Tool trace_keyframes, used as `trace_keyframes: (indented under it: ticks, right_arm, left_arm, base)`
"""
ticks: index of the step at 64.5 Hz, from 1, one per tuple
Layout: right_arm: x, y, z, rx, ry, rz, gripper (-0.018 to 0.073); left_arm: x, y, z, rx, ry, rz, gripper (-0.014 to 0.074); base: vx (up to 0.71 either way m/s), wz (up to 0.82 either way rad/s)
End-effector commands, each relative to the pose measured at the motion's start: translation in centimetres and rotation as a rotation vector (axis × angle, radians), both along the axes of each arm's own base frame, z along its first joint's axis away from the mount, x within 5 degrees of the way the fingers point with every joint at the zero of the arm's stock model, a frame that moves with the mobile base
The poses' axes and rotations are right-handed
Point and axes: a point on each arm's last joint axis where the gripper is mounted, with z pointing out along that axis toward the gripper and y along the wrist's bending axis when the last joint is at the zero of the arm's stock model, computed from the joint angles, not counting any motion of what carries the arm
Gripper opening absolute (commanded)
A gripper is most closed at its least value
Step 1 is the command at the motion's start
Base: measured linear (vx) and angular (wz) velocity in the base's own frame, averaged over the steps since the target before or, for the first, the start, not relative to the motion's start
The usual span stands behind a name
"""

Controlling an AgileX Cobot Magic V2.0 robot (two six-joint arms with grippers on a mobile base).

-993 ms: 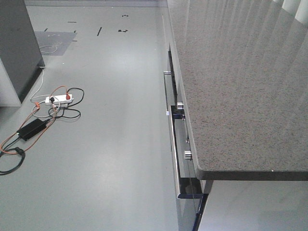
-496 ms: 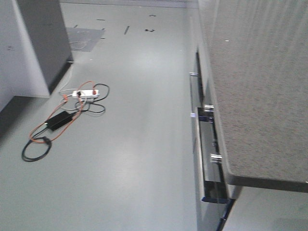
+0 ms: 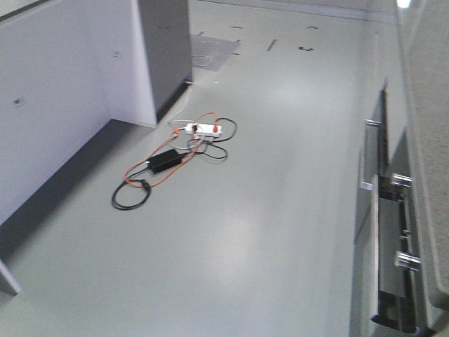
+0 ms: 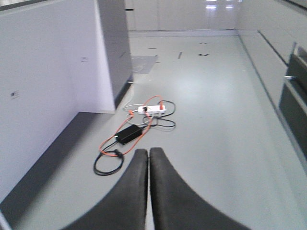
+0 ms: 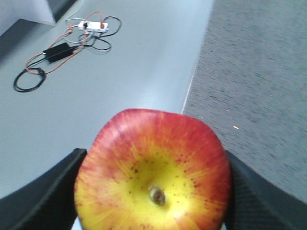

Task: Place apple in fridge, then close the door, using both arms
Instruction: 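Turn the base away from the counter holding the apple in the right gripper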

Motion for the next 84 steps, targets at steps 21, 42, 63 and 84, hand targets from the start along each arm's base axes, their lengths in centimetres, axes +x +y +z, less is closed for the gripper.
trace_keyframes:
  ticks: [21,42,63,84]
  right_arm:
    - [0.30,-0.06,1.41,-0.016,-0.098,0.003,0.0100]
    - [0.30,-0.06,1.42,-0.016,-0.099,0.003,0.0100]
    - [0.30,-0.06,1.42,-0.016,-0.099,0.003,0.0100]
    - [0.30,-0.06,1.42,-0.016,-0.099,0.003,0.0100]
  left_arm:
    - [0.06,-0.01,0.09,-0.019,-0.065,0.000,-0.0005]
    - [0.06,-0.01,0.09,-0.019,-0.065,0.000,-0.0005]
    - [0.06,-0.01,0.09,-0.019,-0.065,0.000,-0.0005]
    - [0.06,-0.01,0.09,-0.019,-0.065,0.000,-0.0005]
  base:
    - [0.00,0.38]
    - [0.00,0.39]
    - [0.00,0.52]
    - [0.00,0.34]
